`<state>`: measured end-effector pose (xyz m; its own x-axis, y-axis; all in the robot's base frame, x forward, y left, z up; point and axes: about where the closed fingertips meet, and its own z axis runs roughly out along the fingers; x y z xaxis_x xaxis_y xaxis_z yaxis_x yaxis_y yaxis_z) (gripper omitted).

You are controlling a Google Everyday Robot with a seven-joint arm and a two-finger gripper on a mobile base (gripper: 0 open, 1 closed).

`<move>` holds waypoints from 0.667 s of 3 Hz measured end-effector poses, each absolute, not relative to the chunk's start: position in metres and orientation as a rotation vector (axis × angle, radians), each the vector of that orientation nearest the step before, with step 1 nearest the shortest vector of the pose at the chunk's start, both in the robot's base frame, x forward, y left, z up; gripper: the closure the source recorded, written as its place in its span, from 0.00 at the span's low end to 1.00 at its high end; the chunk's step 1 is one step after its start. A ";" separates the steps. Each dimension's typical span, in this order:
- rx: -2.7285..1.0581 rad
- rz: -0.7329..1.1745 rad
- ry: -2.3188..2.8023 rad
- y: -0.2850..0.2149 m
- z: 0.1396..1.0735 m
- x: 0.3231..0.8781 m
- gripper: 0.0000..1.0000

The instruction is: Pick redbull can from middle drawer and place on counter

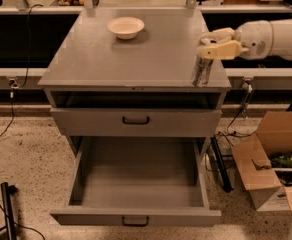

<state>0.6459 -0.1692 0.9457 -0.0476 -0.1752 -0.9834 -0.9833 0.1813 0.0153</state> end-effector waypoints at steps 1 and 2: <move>-1.127 0.977 1.536 -0.174 0.949 0.682 1.00; -1.128 0.977 1.536 -0.174 0.949 0.682 1.00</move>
Offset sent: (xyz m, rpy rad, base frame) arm 0.0287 -0.0028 -0.0014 -0.0263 0.0501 -0.0541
